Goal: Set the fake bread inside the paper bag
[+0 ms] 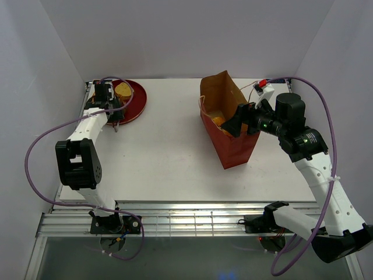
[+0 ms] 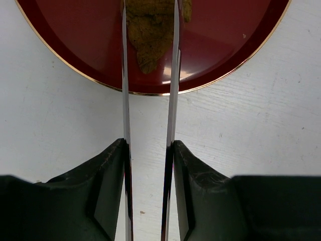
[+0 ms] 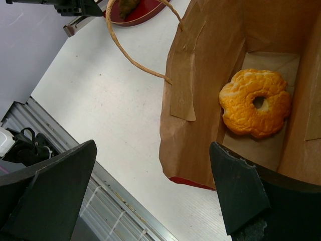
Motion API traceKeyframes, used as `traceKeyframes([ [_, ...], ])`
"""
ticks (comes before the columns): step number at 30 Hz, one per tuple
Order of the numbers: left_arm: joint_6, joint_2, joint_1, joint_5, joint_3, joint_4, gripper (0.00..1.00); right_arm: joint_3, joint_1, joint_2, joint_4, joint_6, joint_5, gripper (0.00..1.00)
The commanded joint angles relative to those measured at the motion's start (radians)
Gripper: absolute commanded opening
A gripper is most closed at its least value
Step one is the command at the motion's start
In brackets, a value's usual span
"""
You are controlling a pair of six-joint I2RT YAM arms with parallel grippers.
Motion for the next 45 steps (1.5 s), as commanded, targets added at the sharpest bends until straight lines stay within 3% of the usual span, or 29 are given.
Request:
traceKeyframes([
  [1,-0.008,-0.086,0.004,0.017,0.062,0.003,0.26,0.028,0.007,-0.004,0.027,-0.007,0.003,0.99],
  [11,-0.057,-0.175,0.004,0.106,0.159,-0.037,0.24,0.039,0.010,0.004,0.021,-0.005,0.025,0.99],
  [23,-0.216,-0.365,0.004,0.514,0.225,-0.013,0.22,0.066,0.010,0.017,0.026,0.003,0.083,0.99],
  [32,-0.425,-0.499,-0.023,0.848,0.149,0.154,0.22,0.095,0.010,0.030,0.031,0.012,0.147,0.99],
  [36,-0.515,-0.545,-0.115,0.887,0.092,0.244,0.22,0.106,0.010,0.028,0.027,0.026,0.241,0.99],
  [40,-0.555,-0.562,-0.258,0.853,0.070,0.287,0.23,0.115,0.010,0.019,0.018,0.055,0.364,0.98],
  [45,-0.578,-0.563,-0.355,0.801,0.034,0.319,0.23,0.125,0.010,0.008,0.012,0.061,0.492,0.98],
])
